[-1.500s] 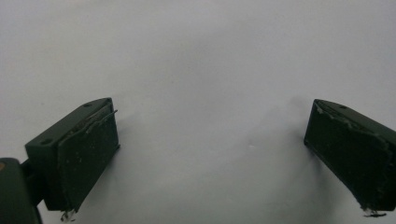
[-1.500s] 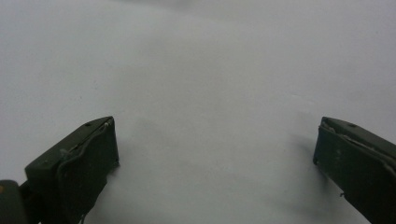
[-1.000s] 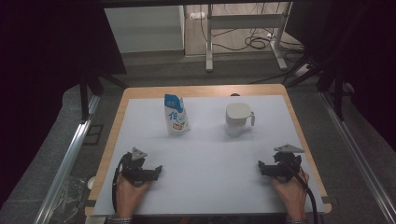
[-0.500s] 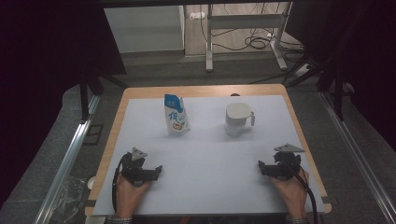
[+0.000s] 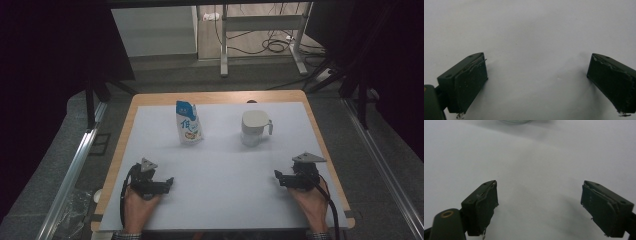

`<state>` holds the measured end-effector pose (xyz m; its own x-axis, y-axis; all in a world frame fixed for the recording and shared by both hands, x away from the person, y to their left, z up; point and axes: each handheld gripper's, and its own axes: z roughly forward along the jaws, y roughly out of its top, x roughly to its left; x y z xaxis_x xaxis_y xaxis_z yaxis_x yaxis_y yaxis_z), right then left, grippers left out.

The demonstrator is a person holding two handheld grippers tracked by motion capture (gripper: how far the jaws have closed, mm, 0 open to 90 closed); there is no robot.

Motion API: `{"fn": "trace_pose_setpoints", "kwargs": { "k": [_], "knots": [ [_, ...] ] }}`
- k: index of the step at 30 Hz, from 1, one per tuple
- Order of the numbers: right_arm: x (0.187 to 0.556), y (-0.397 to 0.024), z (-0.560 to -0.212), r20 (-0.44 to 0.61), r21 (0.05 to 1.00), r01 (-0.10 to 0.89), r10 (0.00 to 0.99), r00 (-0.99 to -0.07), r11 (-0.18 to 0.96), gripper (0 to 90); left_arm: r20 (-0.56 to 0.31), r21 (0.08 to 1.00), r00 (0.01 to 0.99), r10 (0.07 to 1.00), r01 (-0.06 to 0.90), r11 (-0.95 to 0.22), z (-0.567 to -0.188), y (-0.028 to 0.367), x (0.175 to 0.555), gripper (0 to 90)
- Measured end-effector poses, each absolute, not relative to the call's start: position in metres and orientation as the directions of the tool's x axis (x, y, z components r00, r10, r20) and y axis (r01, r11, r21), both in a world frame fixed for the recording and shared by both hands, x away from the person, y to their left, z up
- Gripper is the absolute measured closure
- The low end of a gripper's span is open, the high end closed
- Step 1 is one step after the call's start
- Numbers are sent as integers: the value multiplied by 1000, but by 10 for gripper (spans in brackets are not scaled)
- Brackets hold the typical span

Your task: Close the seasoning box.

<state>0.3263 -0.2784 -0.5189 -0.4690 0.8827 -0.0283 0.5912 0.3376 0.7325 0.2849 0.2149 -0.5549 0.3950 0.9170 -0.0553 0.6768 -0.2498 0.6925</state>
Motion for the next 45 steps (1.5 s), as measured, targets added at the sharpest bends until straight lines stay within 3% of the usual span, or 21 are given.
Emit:
{"fn": "trace_pose_setpoints", "kwargs": {
  "k": [6,14,18,45],
  "knots": [
    [329,-276,-515,-15,734,591,878,-479,335,155,-55,693,395,917,676,-249,-555,215,285,28],
    [334,-267,-506,-85,777,493,842,-532,391,155,-55,693,395,917,676,-249,-555,215,285,28],
    [337,-265,-503,-95,822,435,842,-531,367,209,-55,694,394,917,676,-249,-555,215,285,28],
    [369,-252,-486,-77,842,438,873,-482,316,263,-55,695,394,917,675,-248,-555,215,285,28]
  ]
}}
